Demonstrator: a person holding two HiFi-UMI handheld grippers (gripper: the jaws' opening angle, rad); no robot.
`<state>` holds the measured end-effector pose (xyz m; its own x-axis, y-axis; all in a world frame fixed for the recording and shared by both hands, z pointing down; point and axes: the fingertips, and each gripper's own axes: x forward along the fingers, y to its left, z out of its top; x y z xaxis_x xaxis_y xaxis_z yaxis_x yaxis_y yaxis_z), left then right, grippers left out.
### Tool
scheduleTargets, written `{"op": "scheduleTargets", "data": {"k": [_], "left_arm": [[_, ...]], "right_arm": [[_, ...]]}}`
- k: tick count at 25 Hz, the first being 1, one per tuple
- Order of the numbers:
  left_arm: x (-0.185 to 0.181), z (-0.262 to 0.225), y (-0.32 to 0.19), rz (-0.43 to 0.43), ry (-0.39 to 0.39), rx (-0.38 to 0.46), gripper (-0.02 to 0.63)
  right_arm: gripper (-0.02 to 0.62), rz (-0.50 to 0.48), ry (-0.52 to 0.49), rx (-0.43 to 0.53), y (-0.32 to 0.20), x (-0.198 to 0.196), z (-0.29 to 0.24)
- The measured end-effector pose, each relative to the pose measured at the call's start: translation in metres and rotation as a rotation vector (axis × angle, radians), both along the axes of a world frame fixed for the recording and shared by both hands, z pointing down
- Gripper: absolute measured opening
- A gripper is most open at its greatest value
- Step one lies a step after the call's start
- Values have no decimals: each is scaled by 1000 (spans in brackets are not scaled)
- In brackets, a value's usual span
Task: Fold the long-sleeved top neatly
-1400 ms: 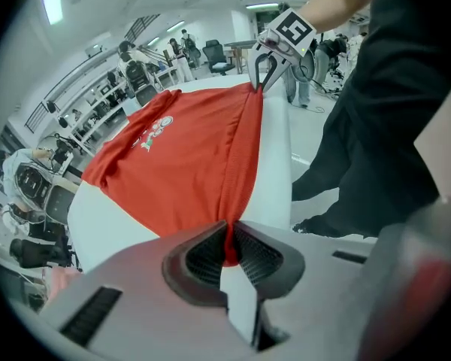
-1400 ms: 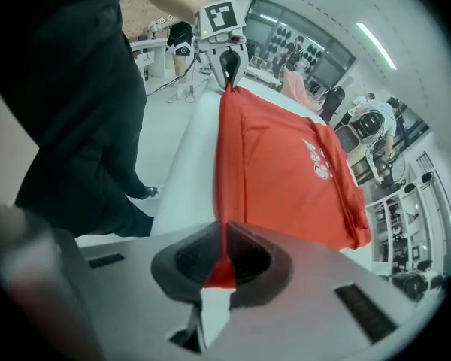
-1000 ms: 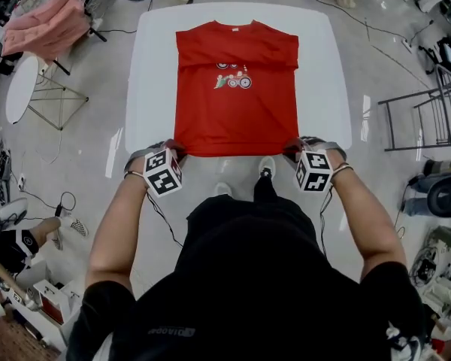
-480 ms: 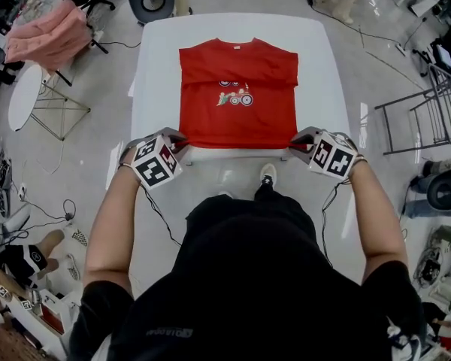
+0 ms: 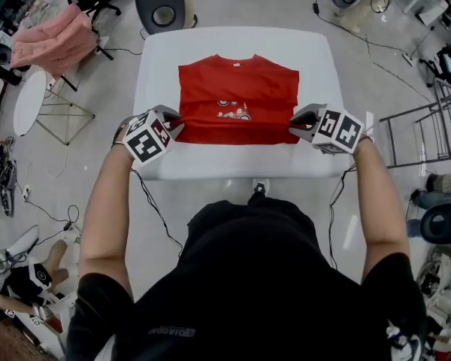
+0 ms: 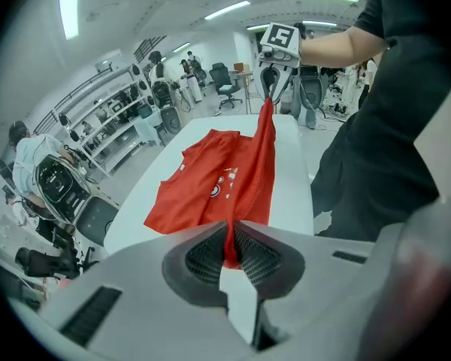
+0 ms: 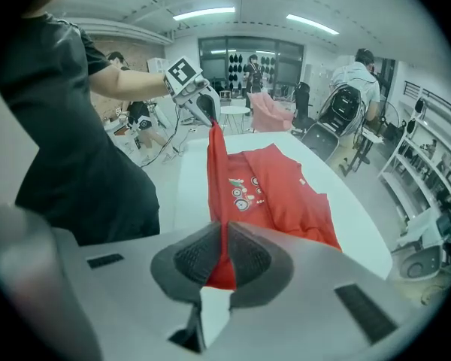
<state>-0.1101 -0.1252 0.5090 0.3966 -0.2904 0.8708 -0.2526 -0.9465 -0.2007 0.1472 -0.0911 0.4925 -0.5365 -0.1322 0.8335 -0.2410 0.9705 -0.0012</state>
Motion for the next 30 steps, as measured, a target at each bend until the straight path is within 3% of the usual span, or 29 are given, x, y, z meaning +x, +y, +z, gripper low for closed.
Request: {"op": "scheduleTargets", "data": {"k": [6,11,15,23,30], "left_arm": [[11,2,-51,-68,-37,12,26],[-24,18,-108,-150,-53,22,26],[-11,20,-151,-210,-91,10,26],[13,44,-220,-235,-113,-43,28],[8,85,-261,-250,-111,-98,31]], "right_arm": [[34,-23,-24,1,-62,13,0],[34,-29,-56,-14,-119,-20,15],[35,-52,-56,-28,-160,-6,22],[38,133,-17,-23,-228,16,46],[40,267,62,-23,-265,16,87]]}}
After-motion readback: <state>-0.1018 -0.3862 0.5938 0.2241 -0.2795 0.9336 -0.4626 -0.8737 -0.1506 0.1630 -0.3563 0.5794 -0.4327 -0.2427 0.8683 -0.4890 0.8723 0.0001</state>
